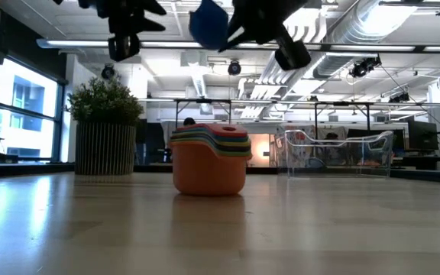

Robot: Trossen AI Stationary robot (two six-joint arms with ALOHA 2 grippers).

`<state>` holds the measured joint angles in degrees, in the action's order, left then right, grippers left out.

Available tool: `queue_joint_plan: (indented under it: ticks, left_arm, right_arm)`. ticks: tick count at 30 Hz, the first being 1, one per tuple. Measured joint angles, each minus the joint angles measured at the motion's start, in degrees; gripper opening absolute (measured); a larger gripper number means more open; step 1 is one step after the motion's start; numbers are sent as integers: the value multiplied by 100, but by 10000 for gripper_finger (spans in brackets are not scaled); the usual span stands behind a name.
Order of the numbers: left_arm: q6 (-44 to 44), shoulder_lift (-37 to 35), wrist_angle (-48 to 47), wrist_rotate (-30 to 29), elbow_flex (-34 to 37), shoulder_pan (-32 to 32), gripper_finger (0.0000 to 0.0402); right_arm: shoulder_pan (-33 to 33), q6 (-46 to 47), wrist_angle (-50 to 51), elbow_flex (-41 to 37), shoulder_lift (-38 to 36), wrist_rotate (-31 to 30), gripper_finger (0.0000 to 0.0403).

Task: Nest measuring cups in basket
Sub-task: Stack the blue measuring cup on top of the red measuring cup

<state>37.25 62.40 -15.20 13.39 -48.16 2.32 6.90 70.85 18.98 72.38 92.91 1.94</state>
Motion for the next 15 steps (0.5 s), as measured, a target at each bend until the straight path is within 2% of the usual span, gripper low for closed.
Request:
queue_joint_plan:
  ticks: [6, 15]
  left_arm:
    - [-1, -333, 27, -7, 7, 188, 90]
    - [1, -373, 2, -40, 7, 274, 90]
  right_arm:
    - [4, 142, 58, 0, 384, 307, 0]
    - [2, 374, 145, 0, 865, 543, 0]
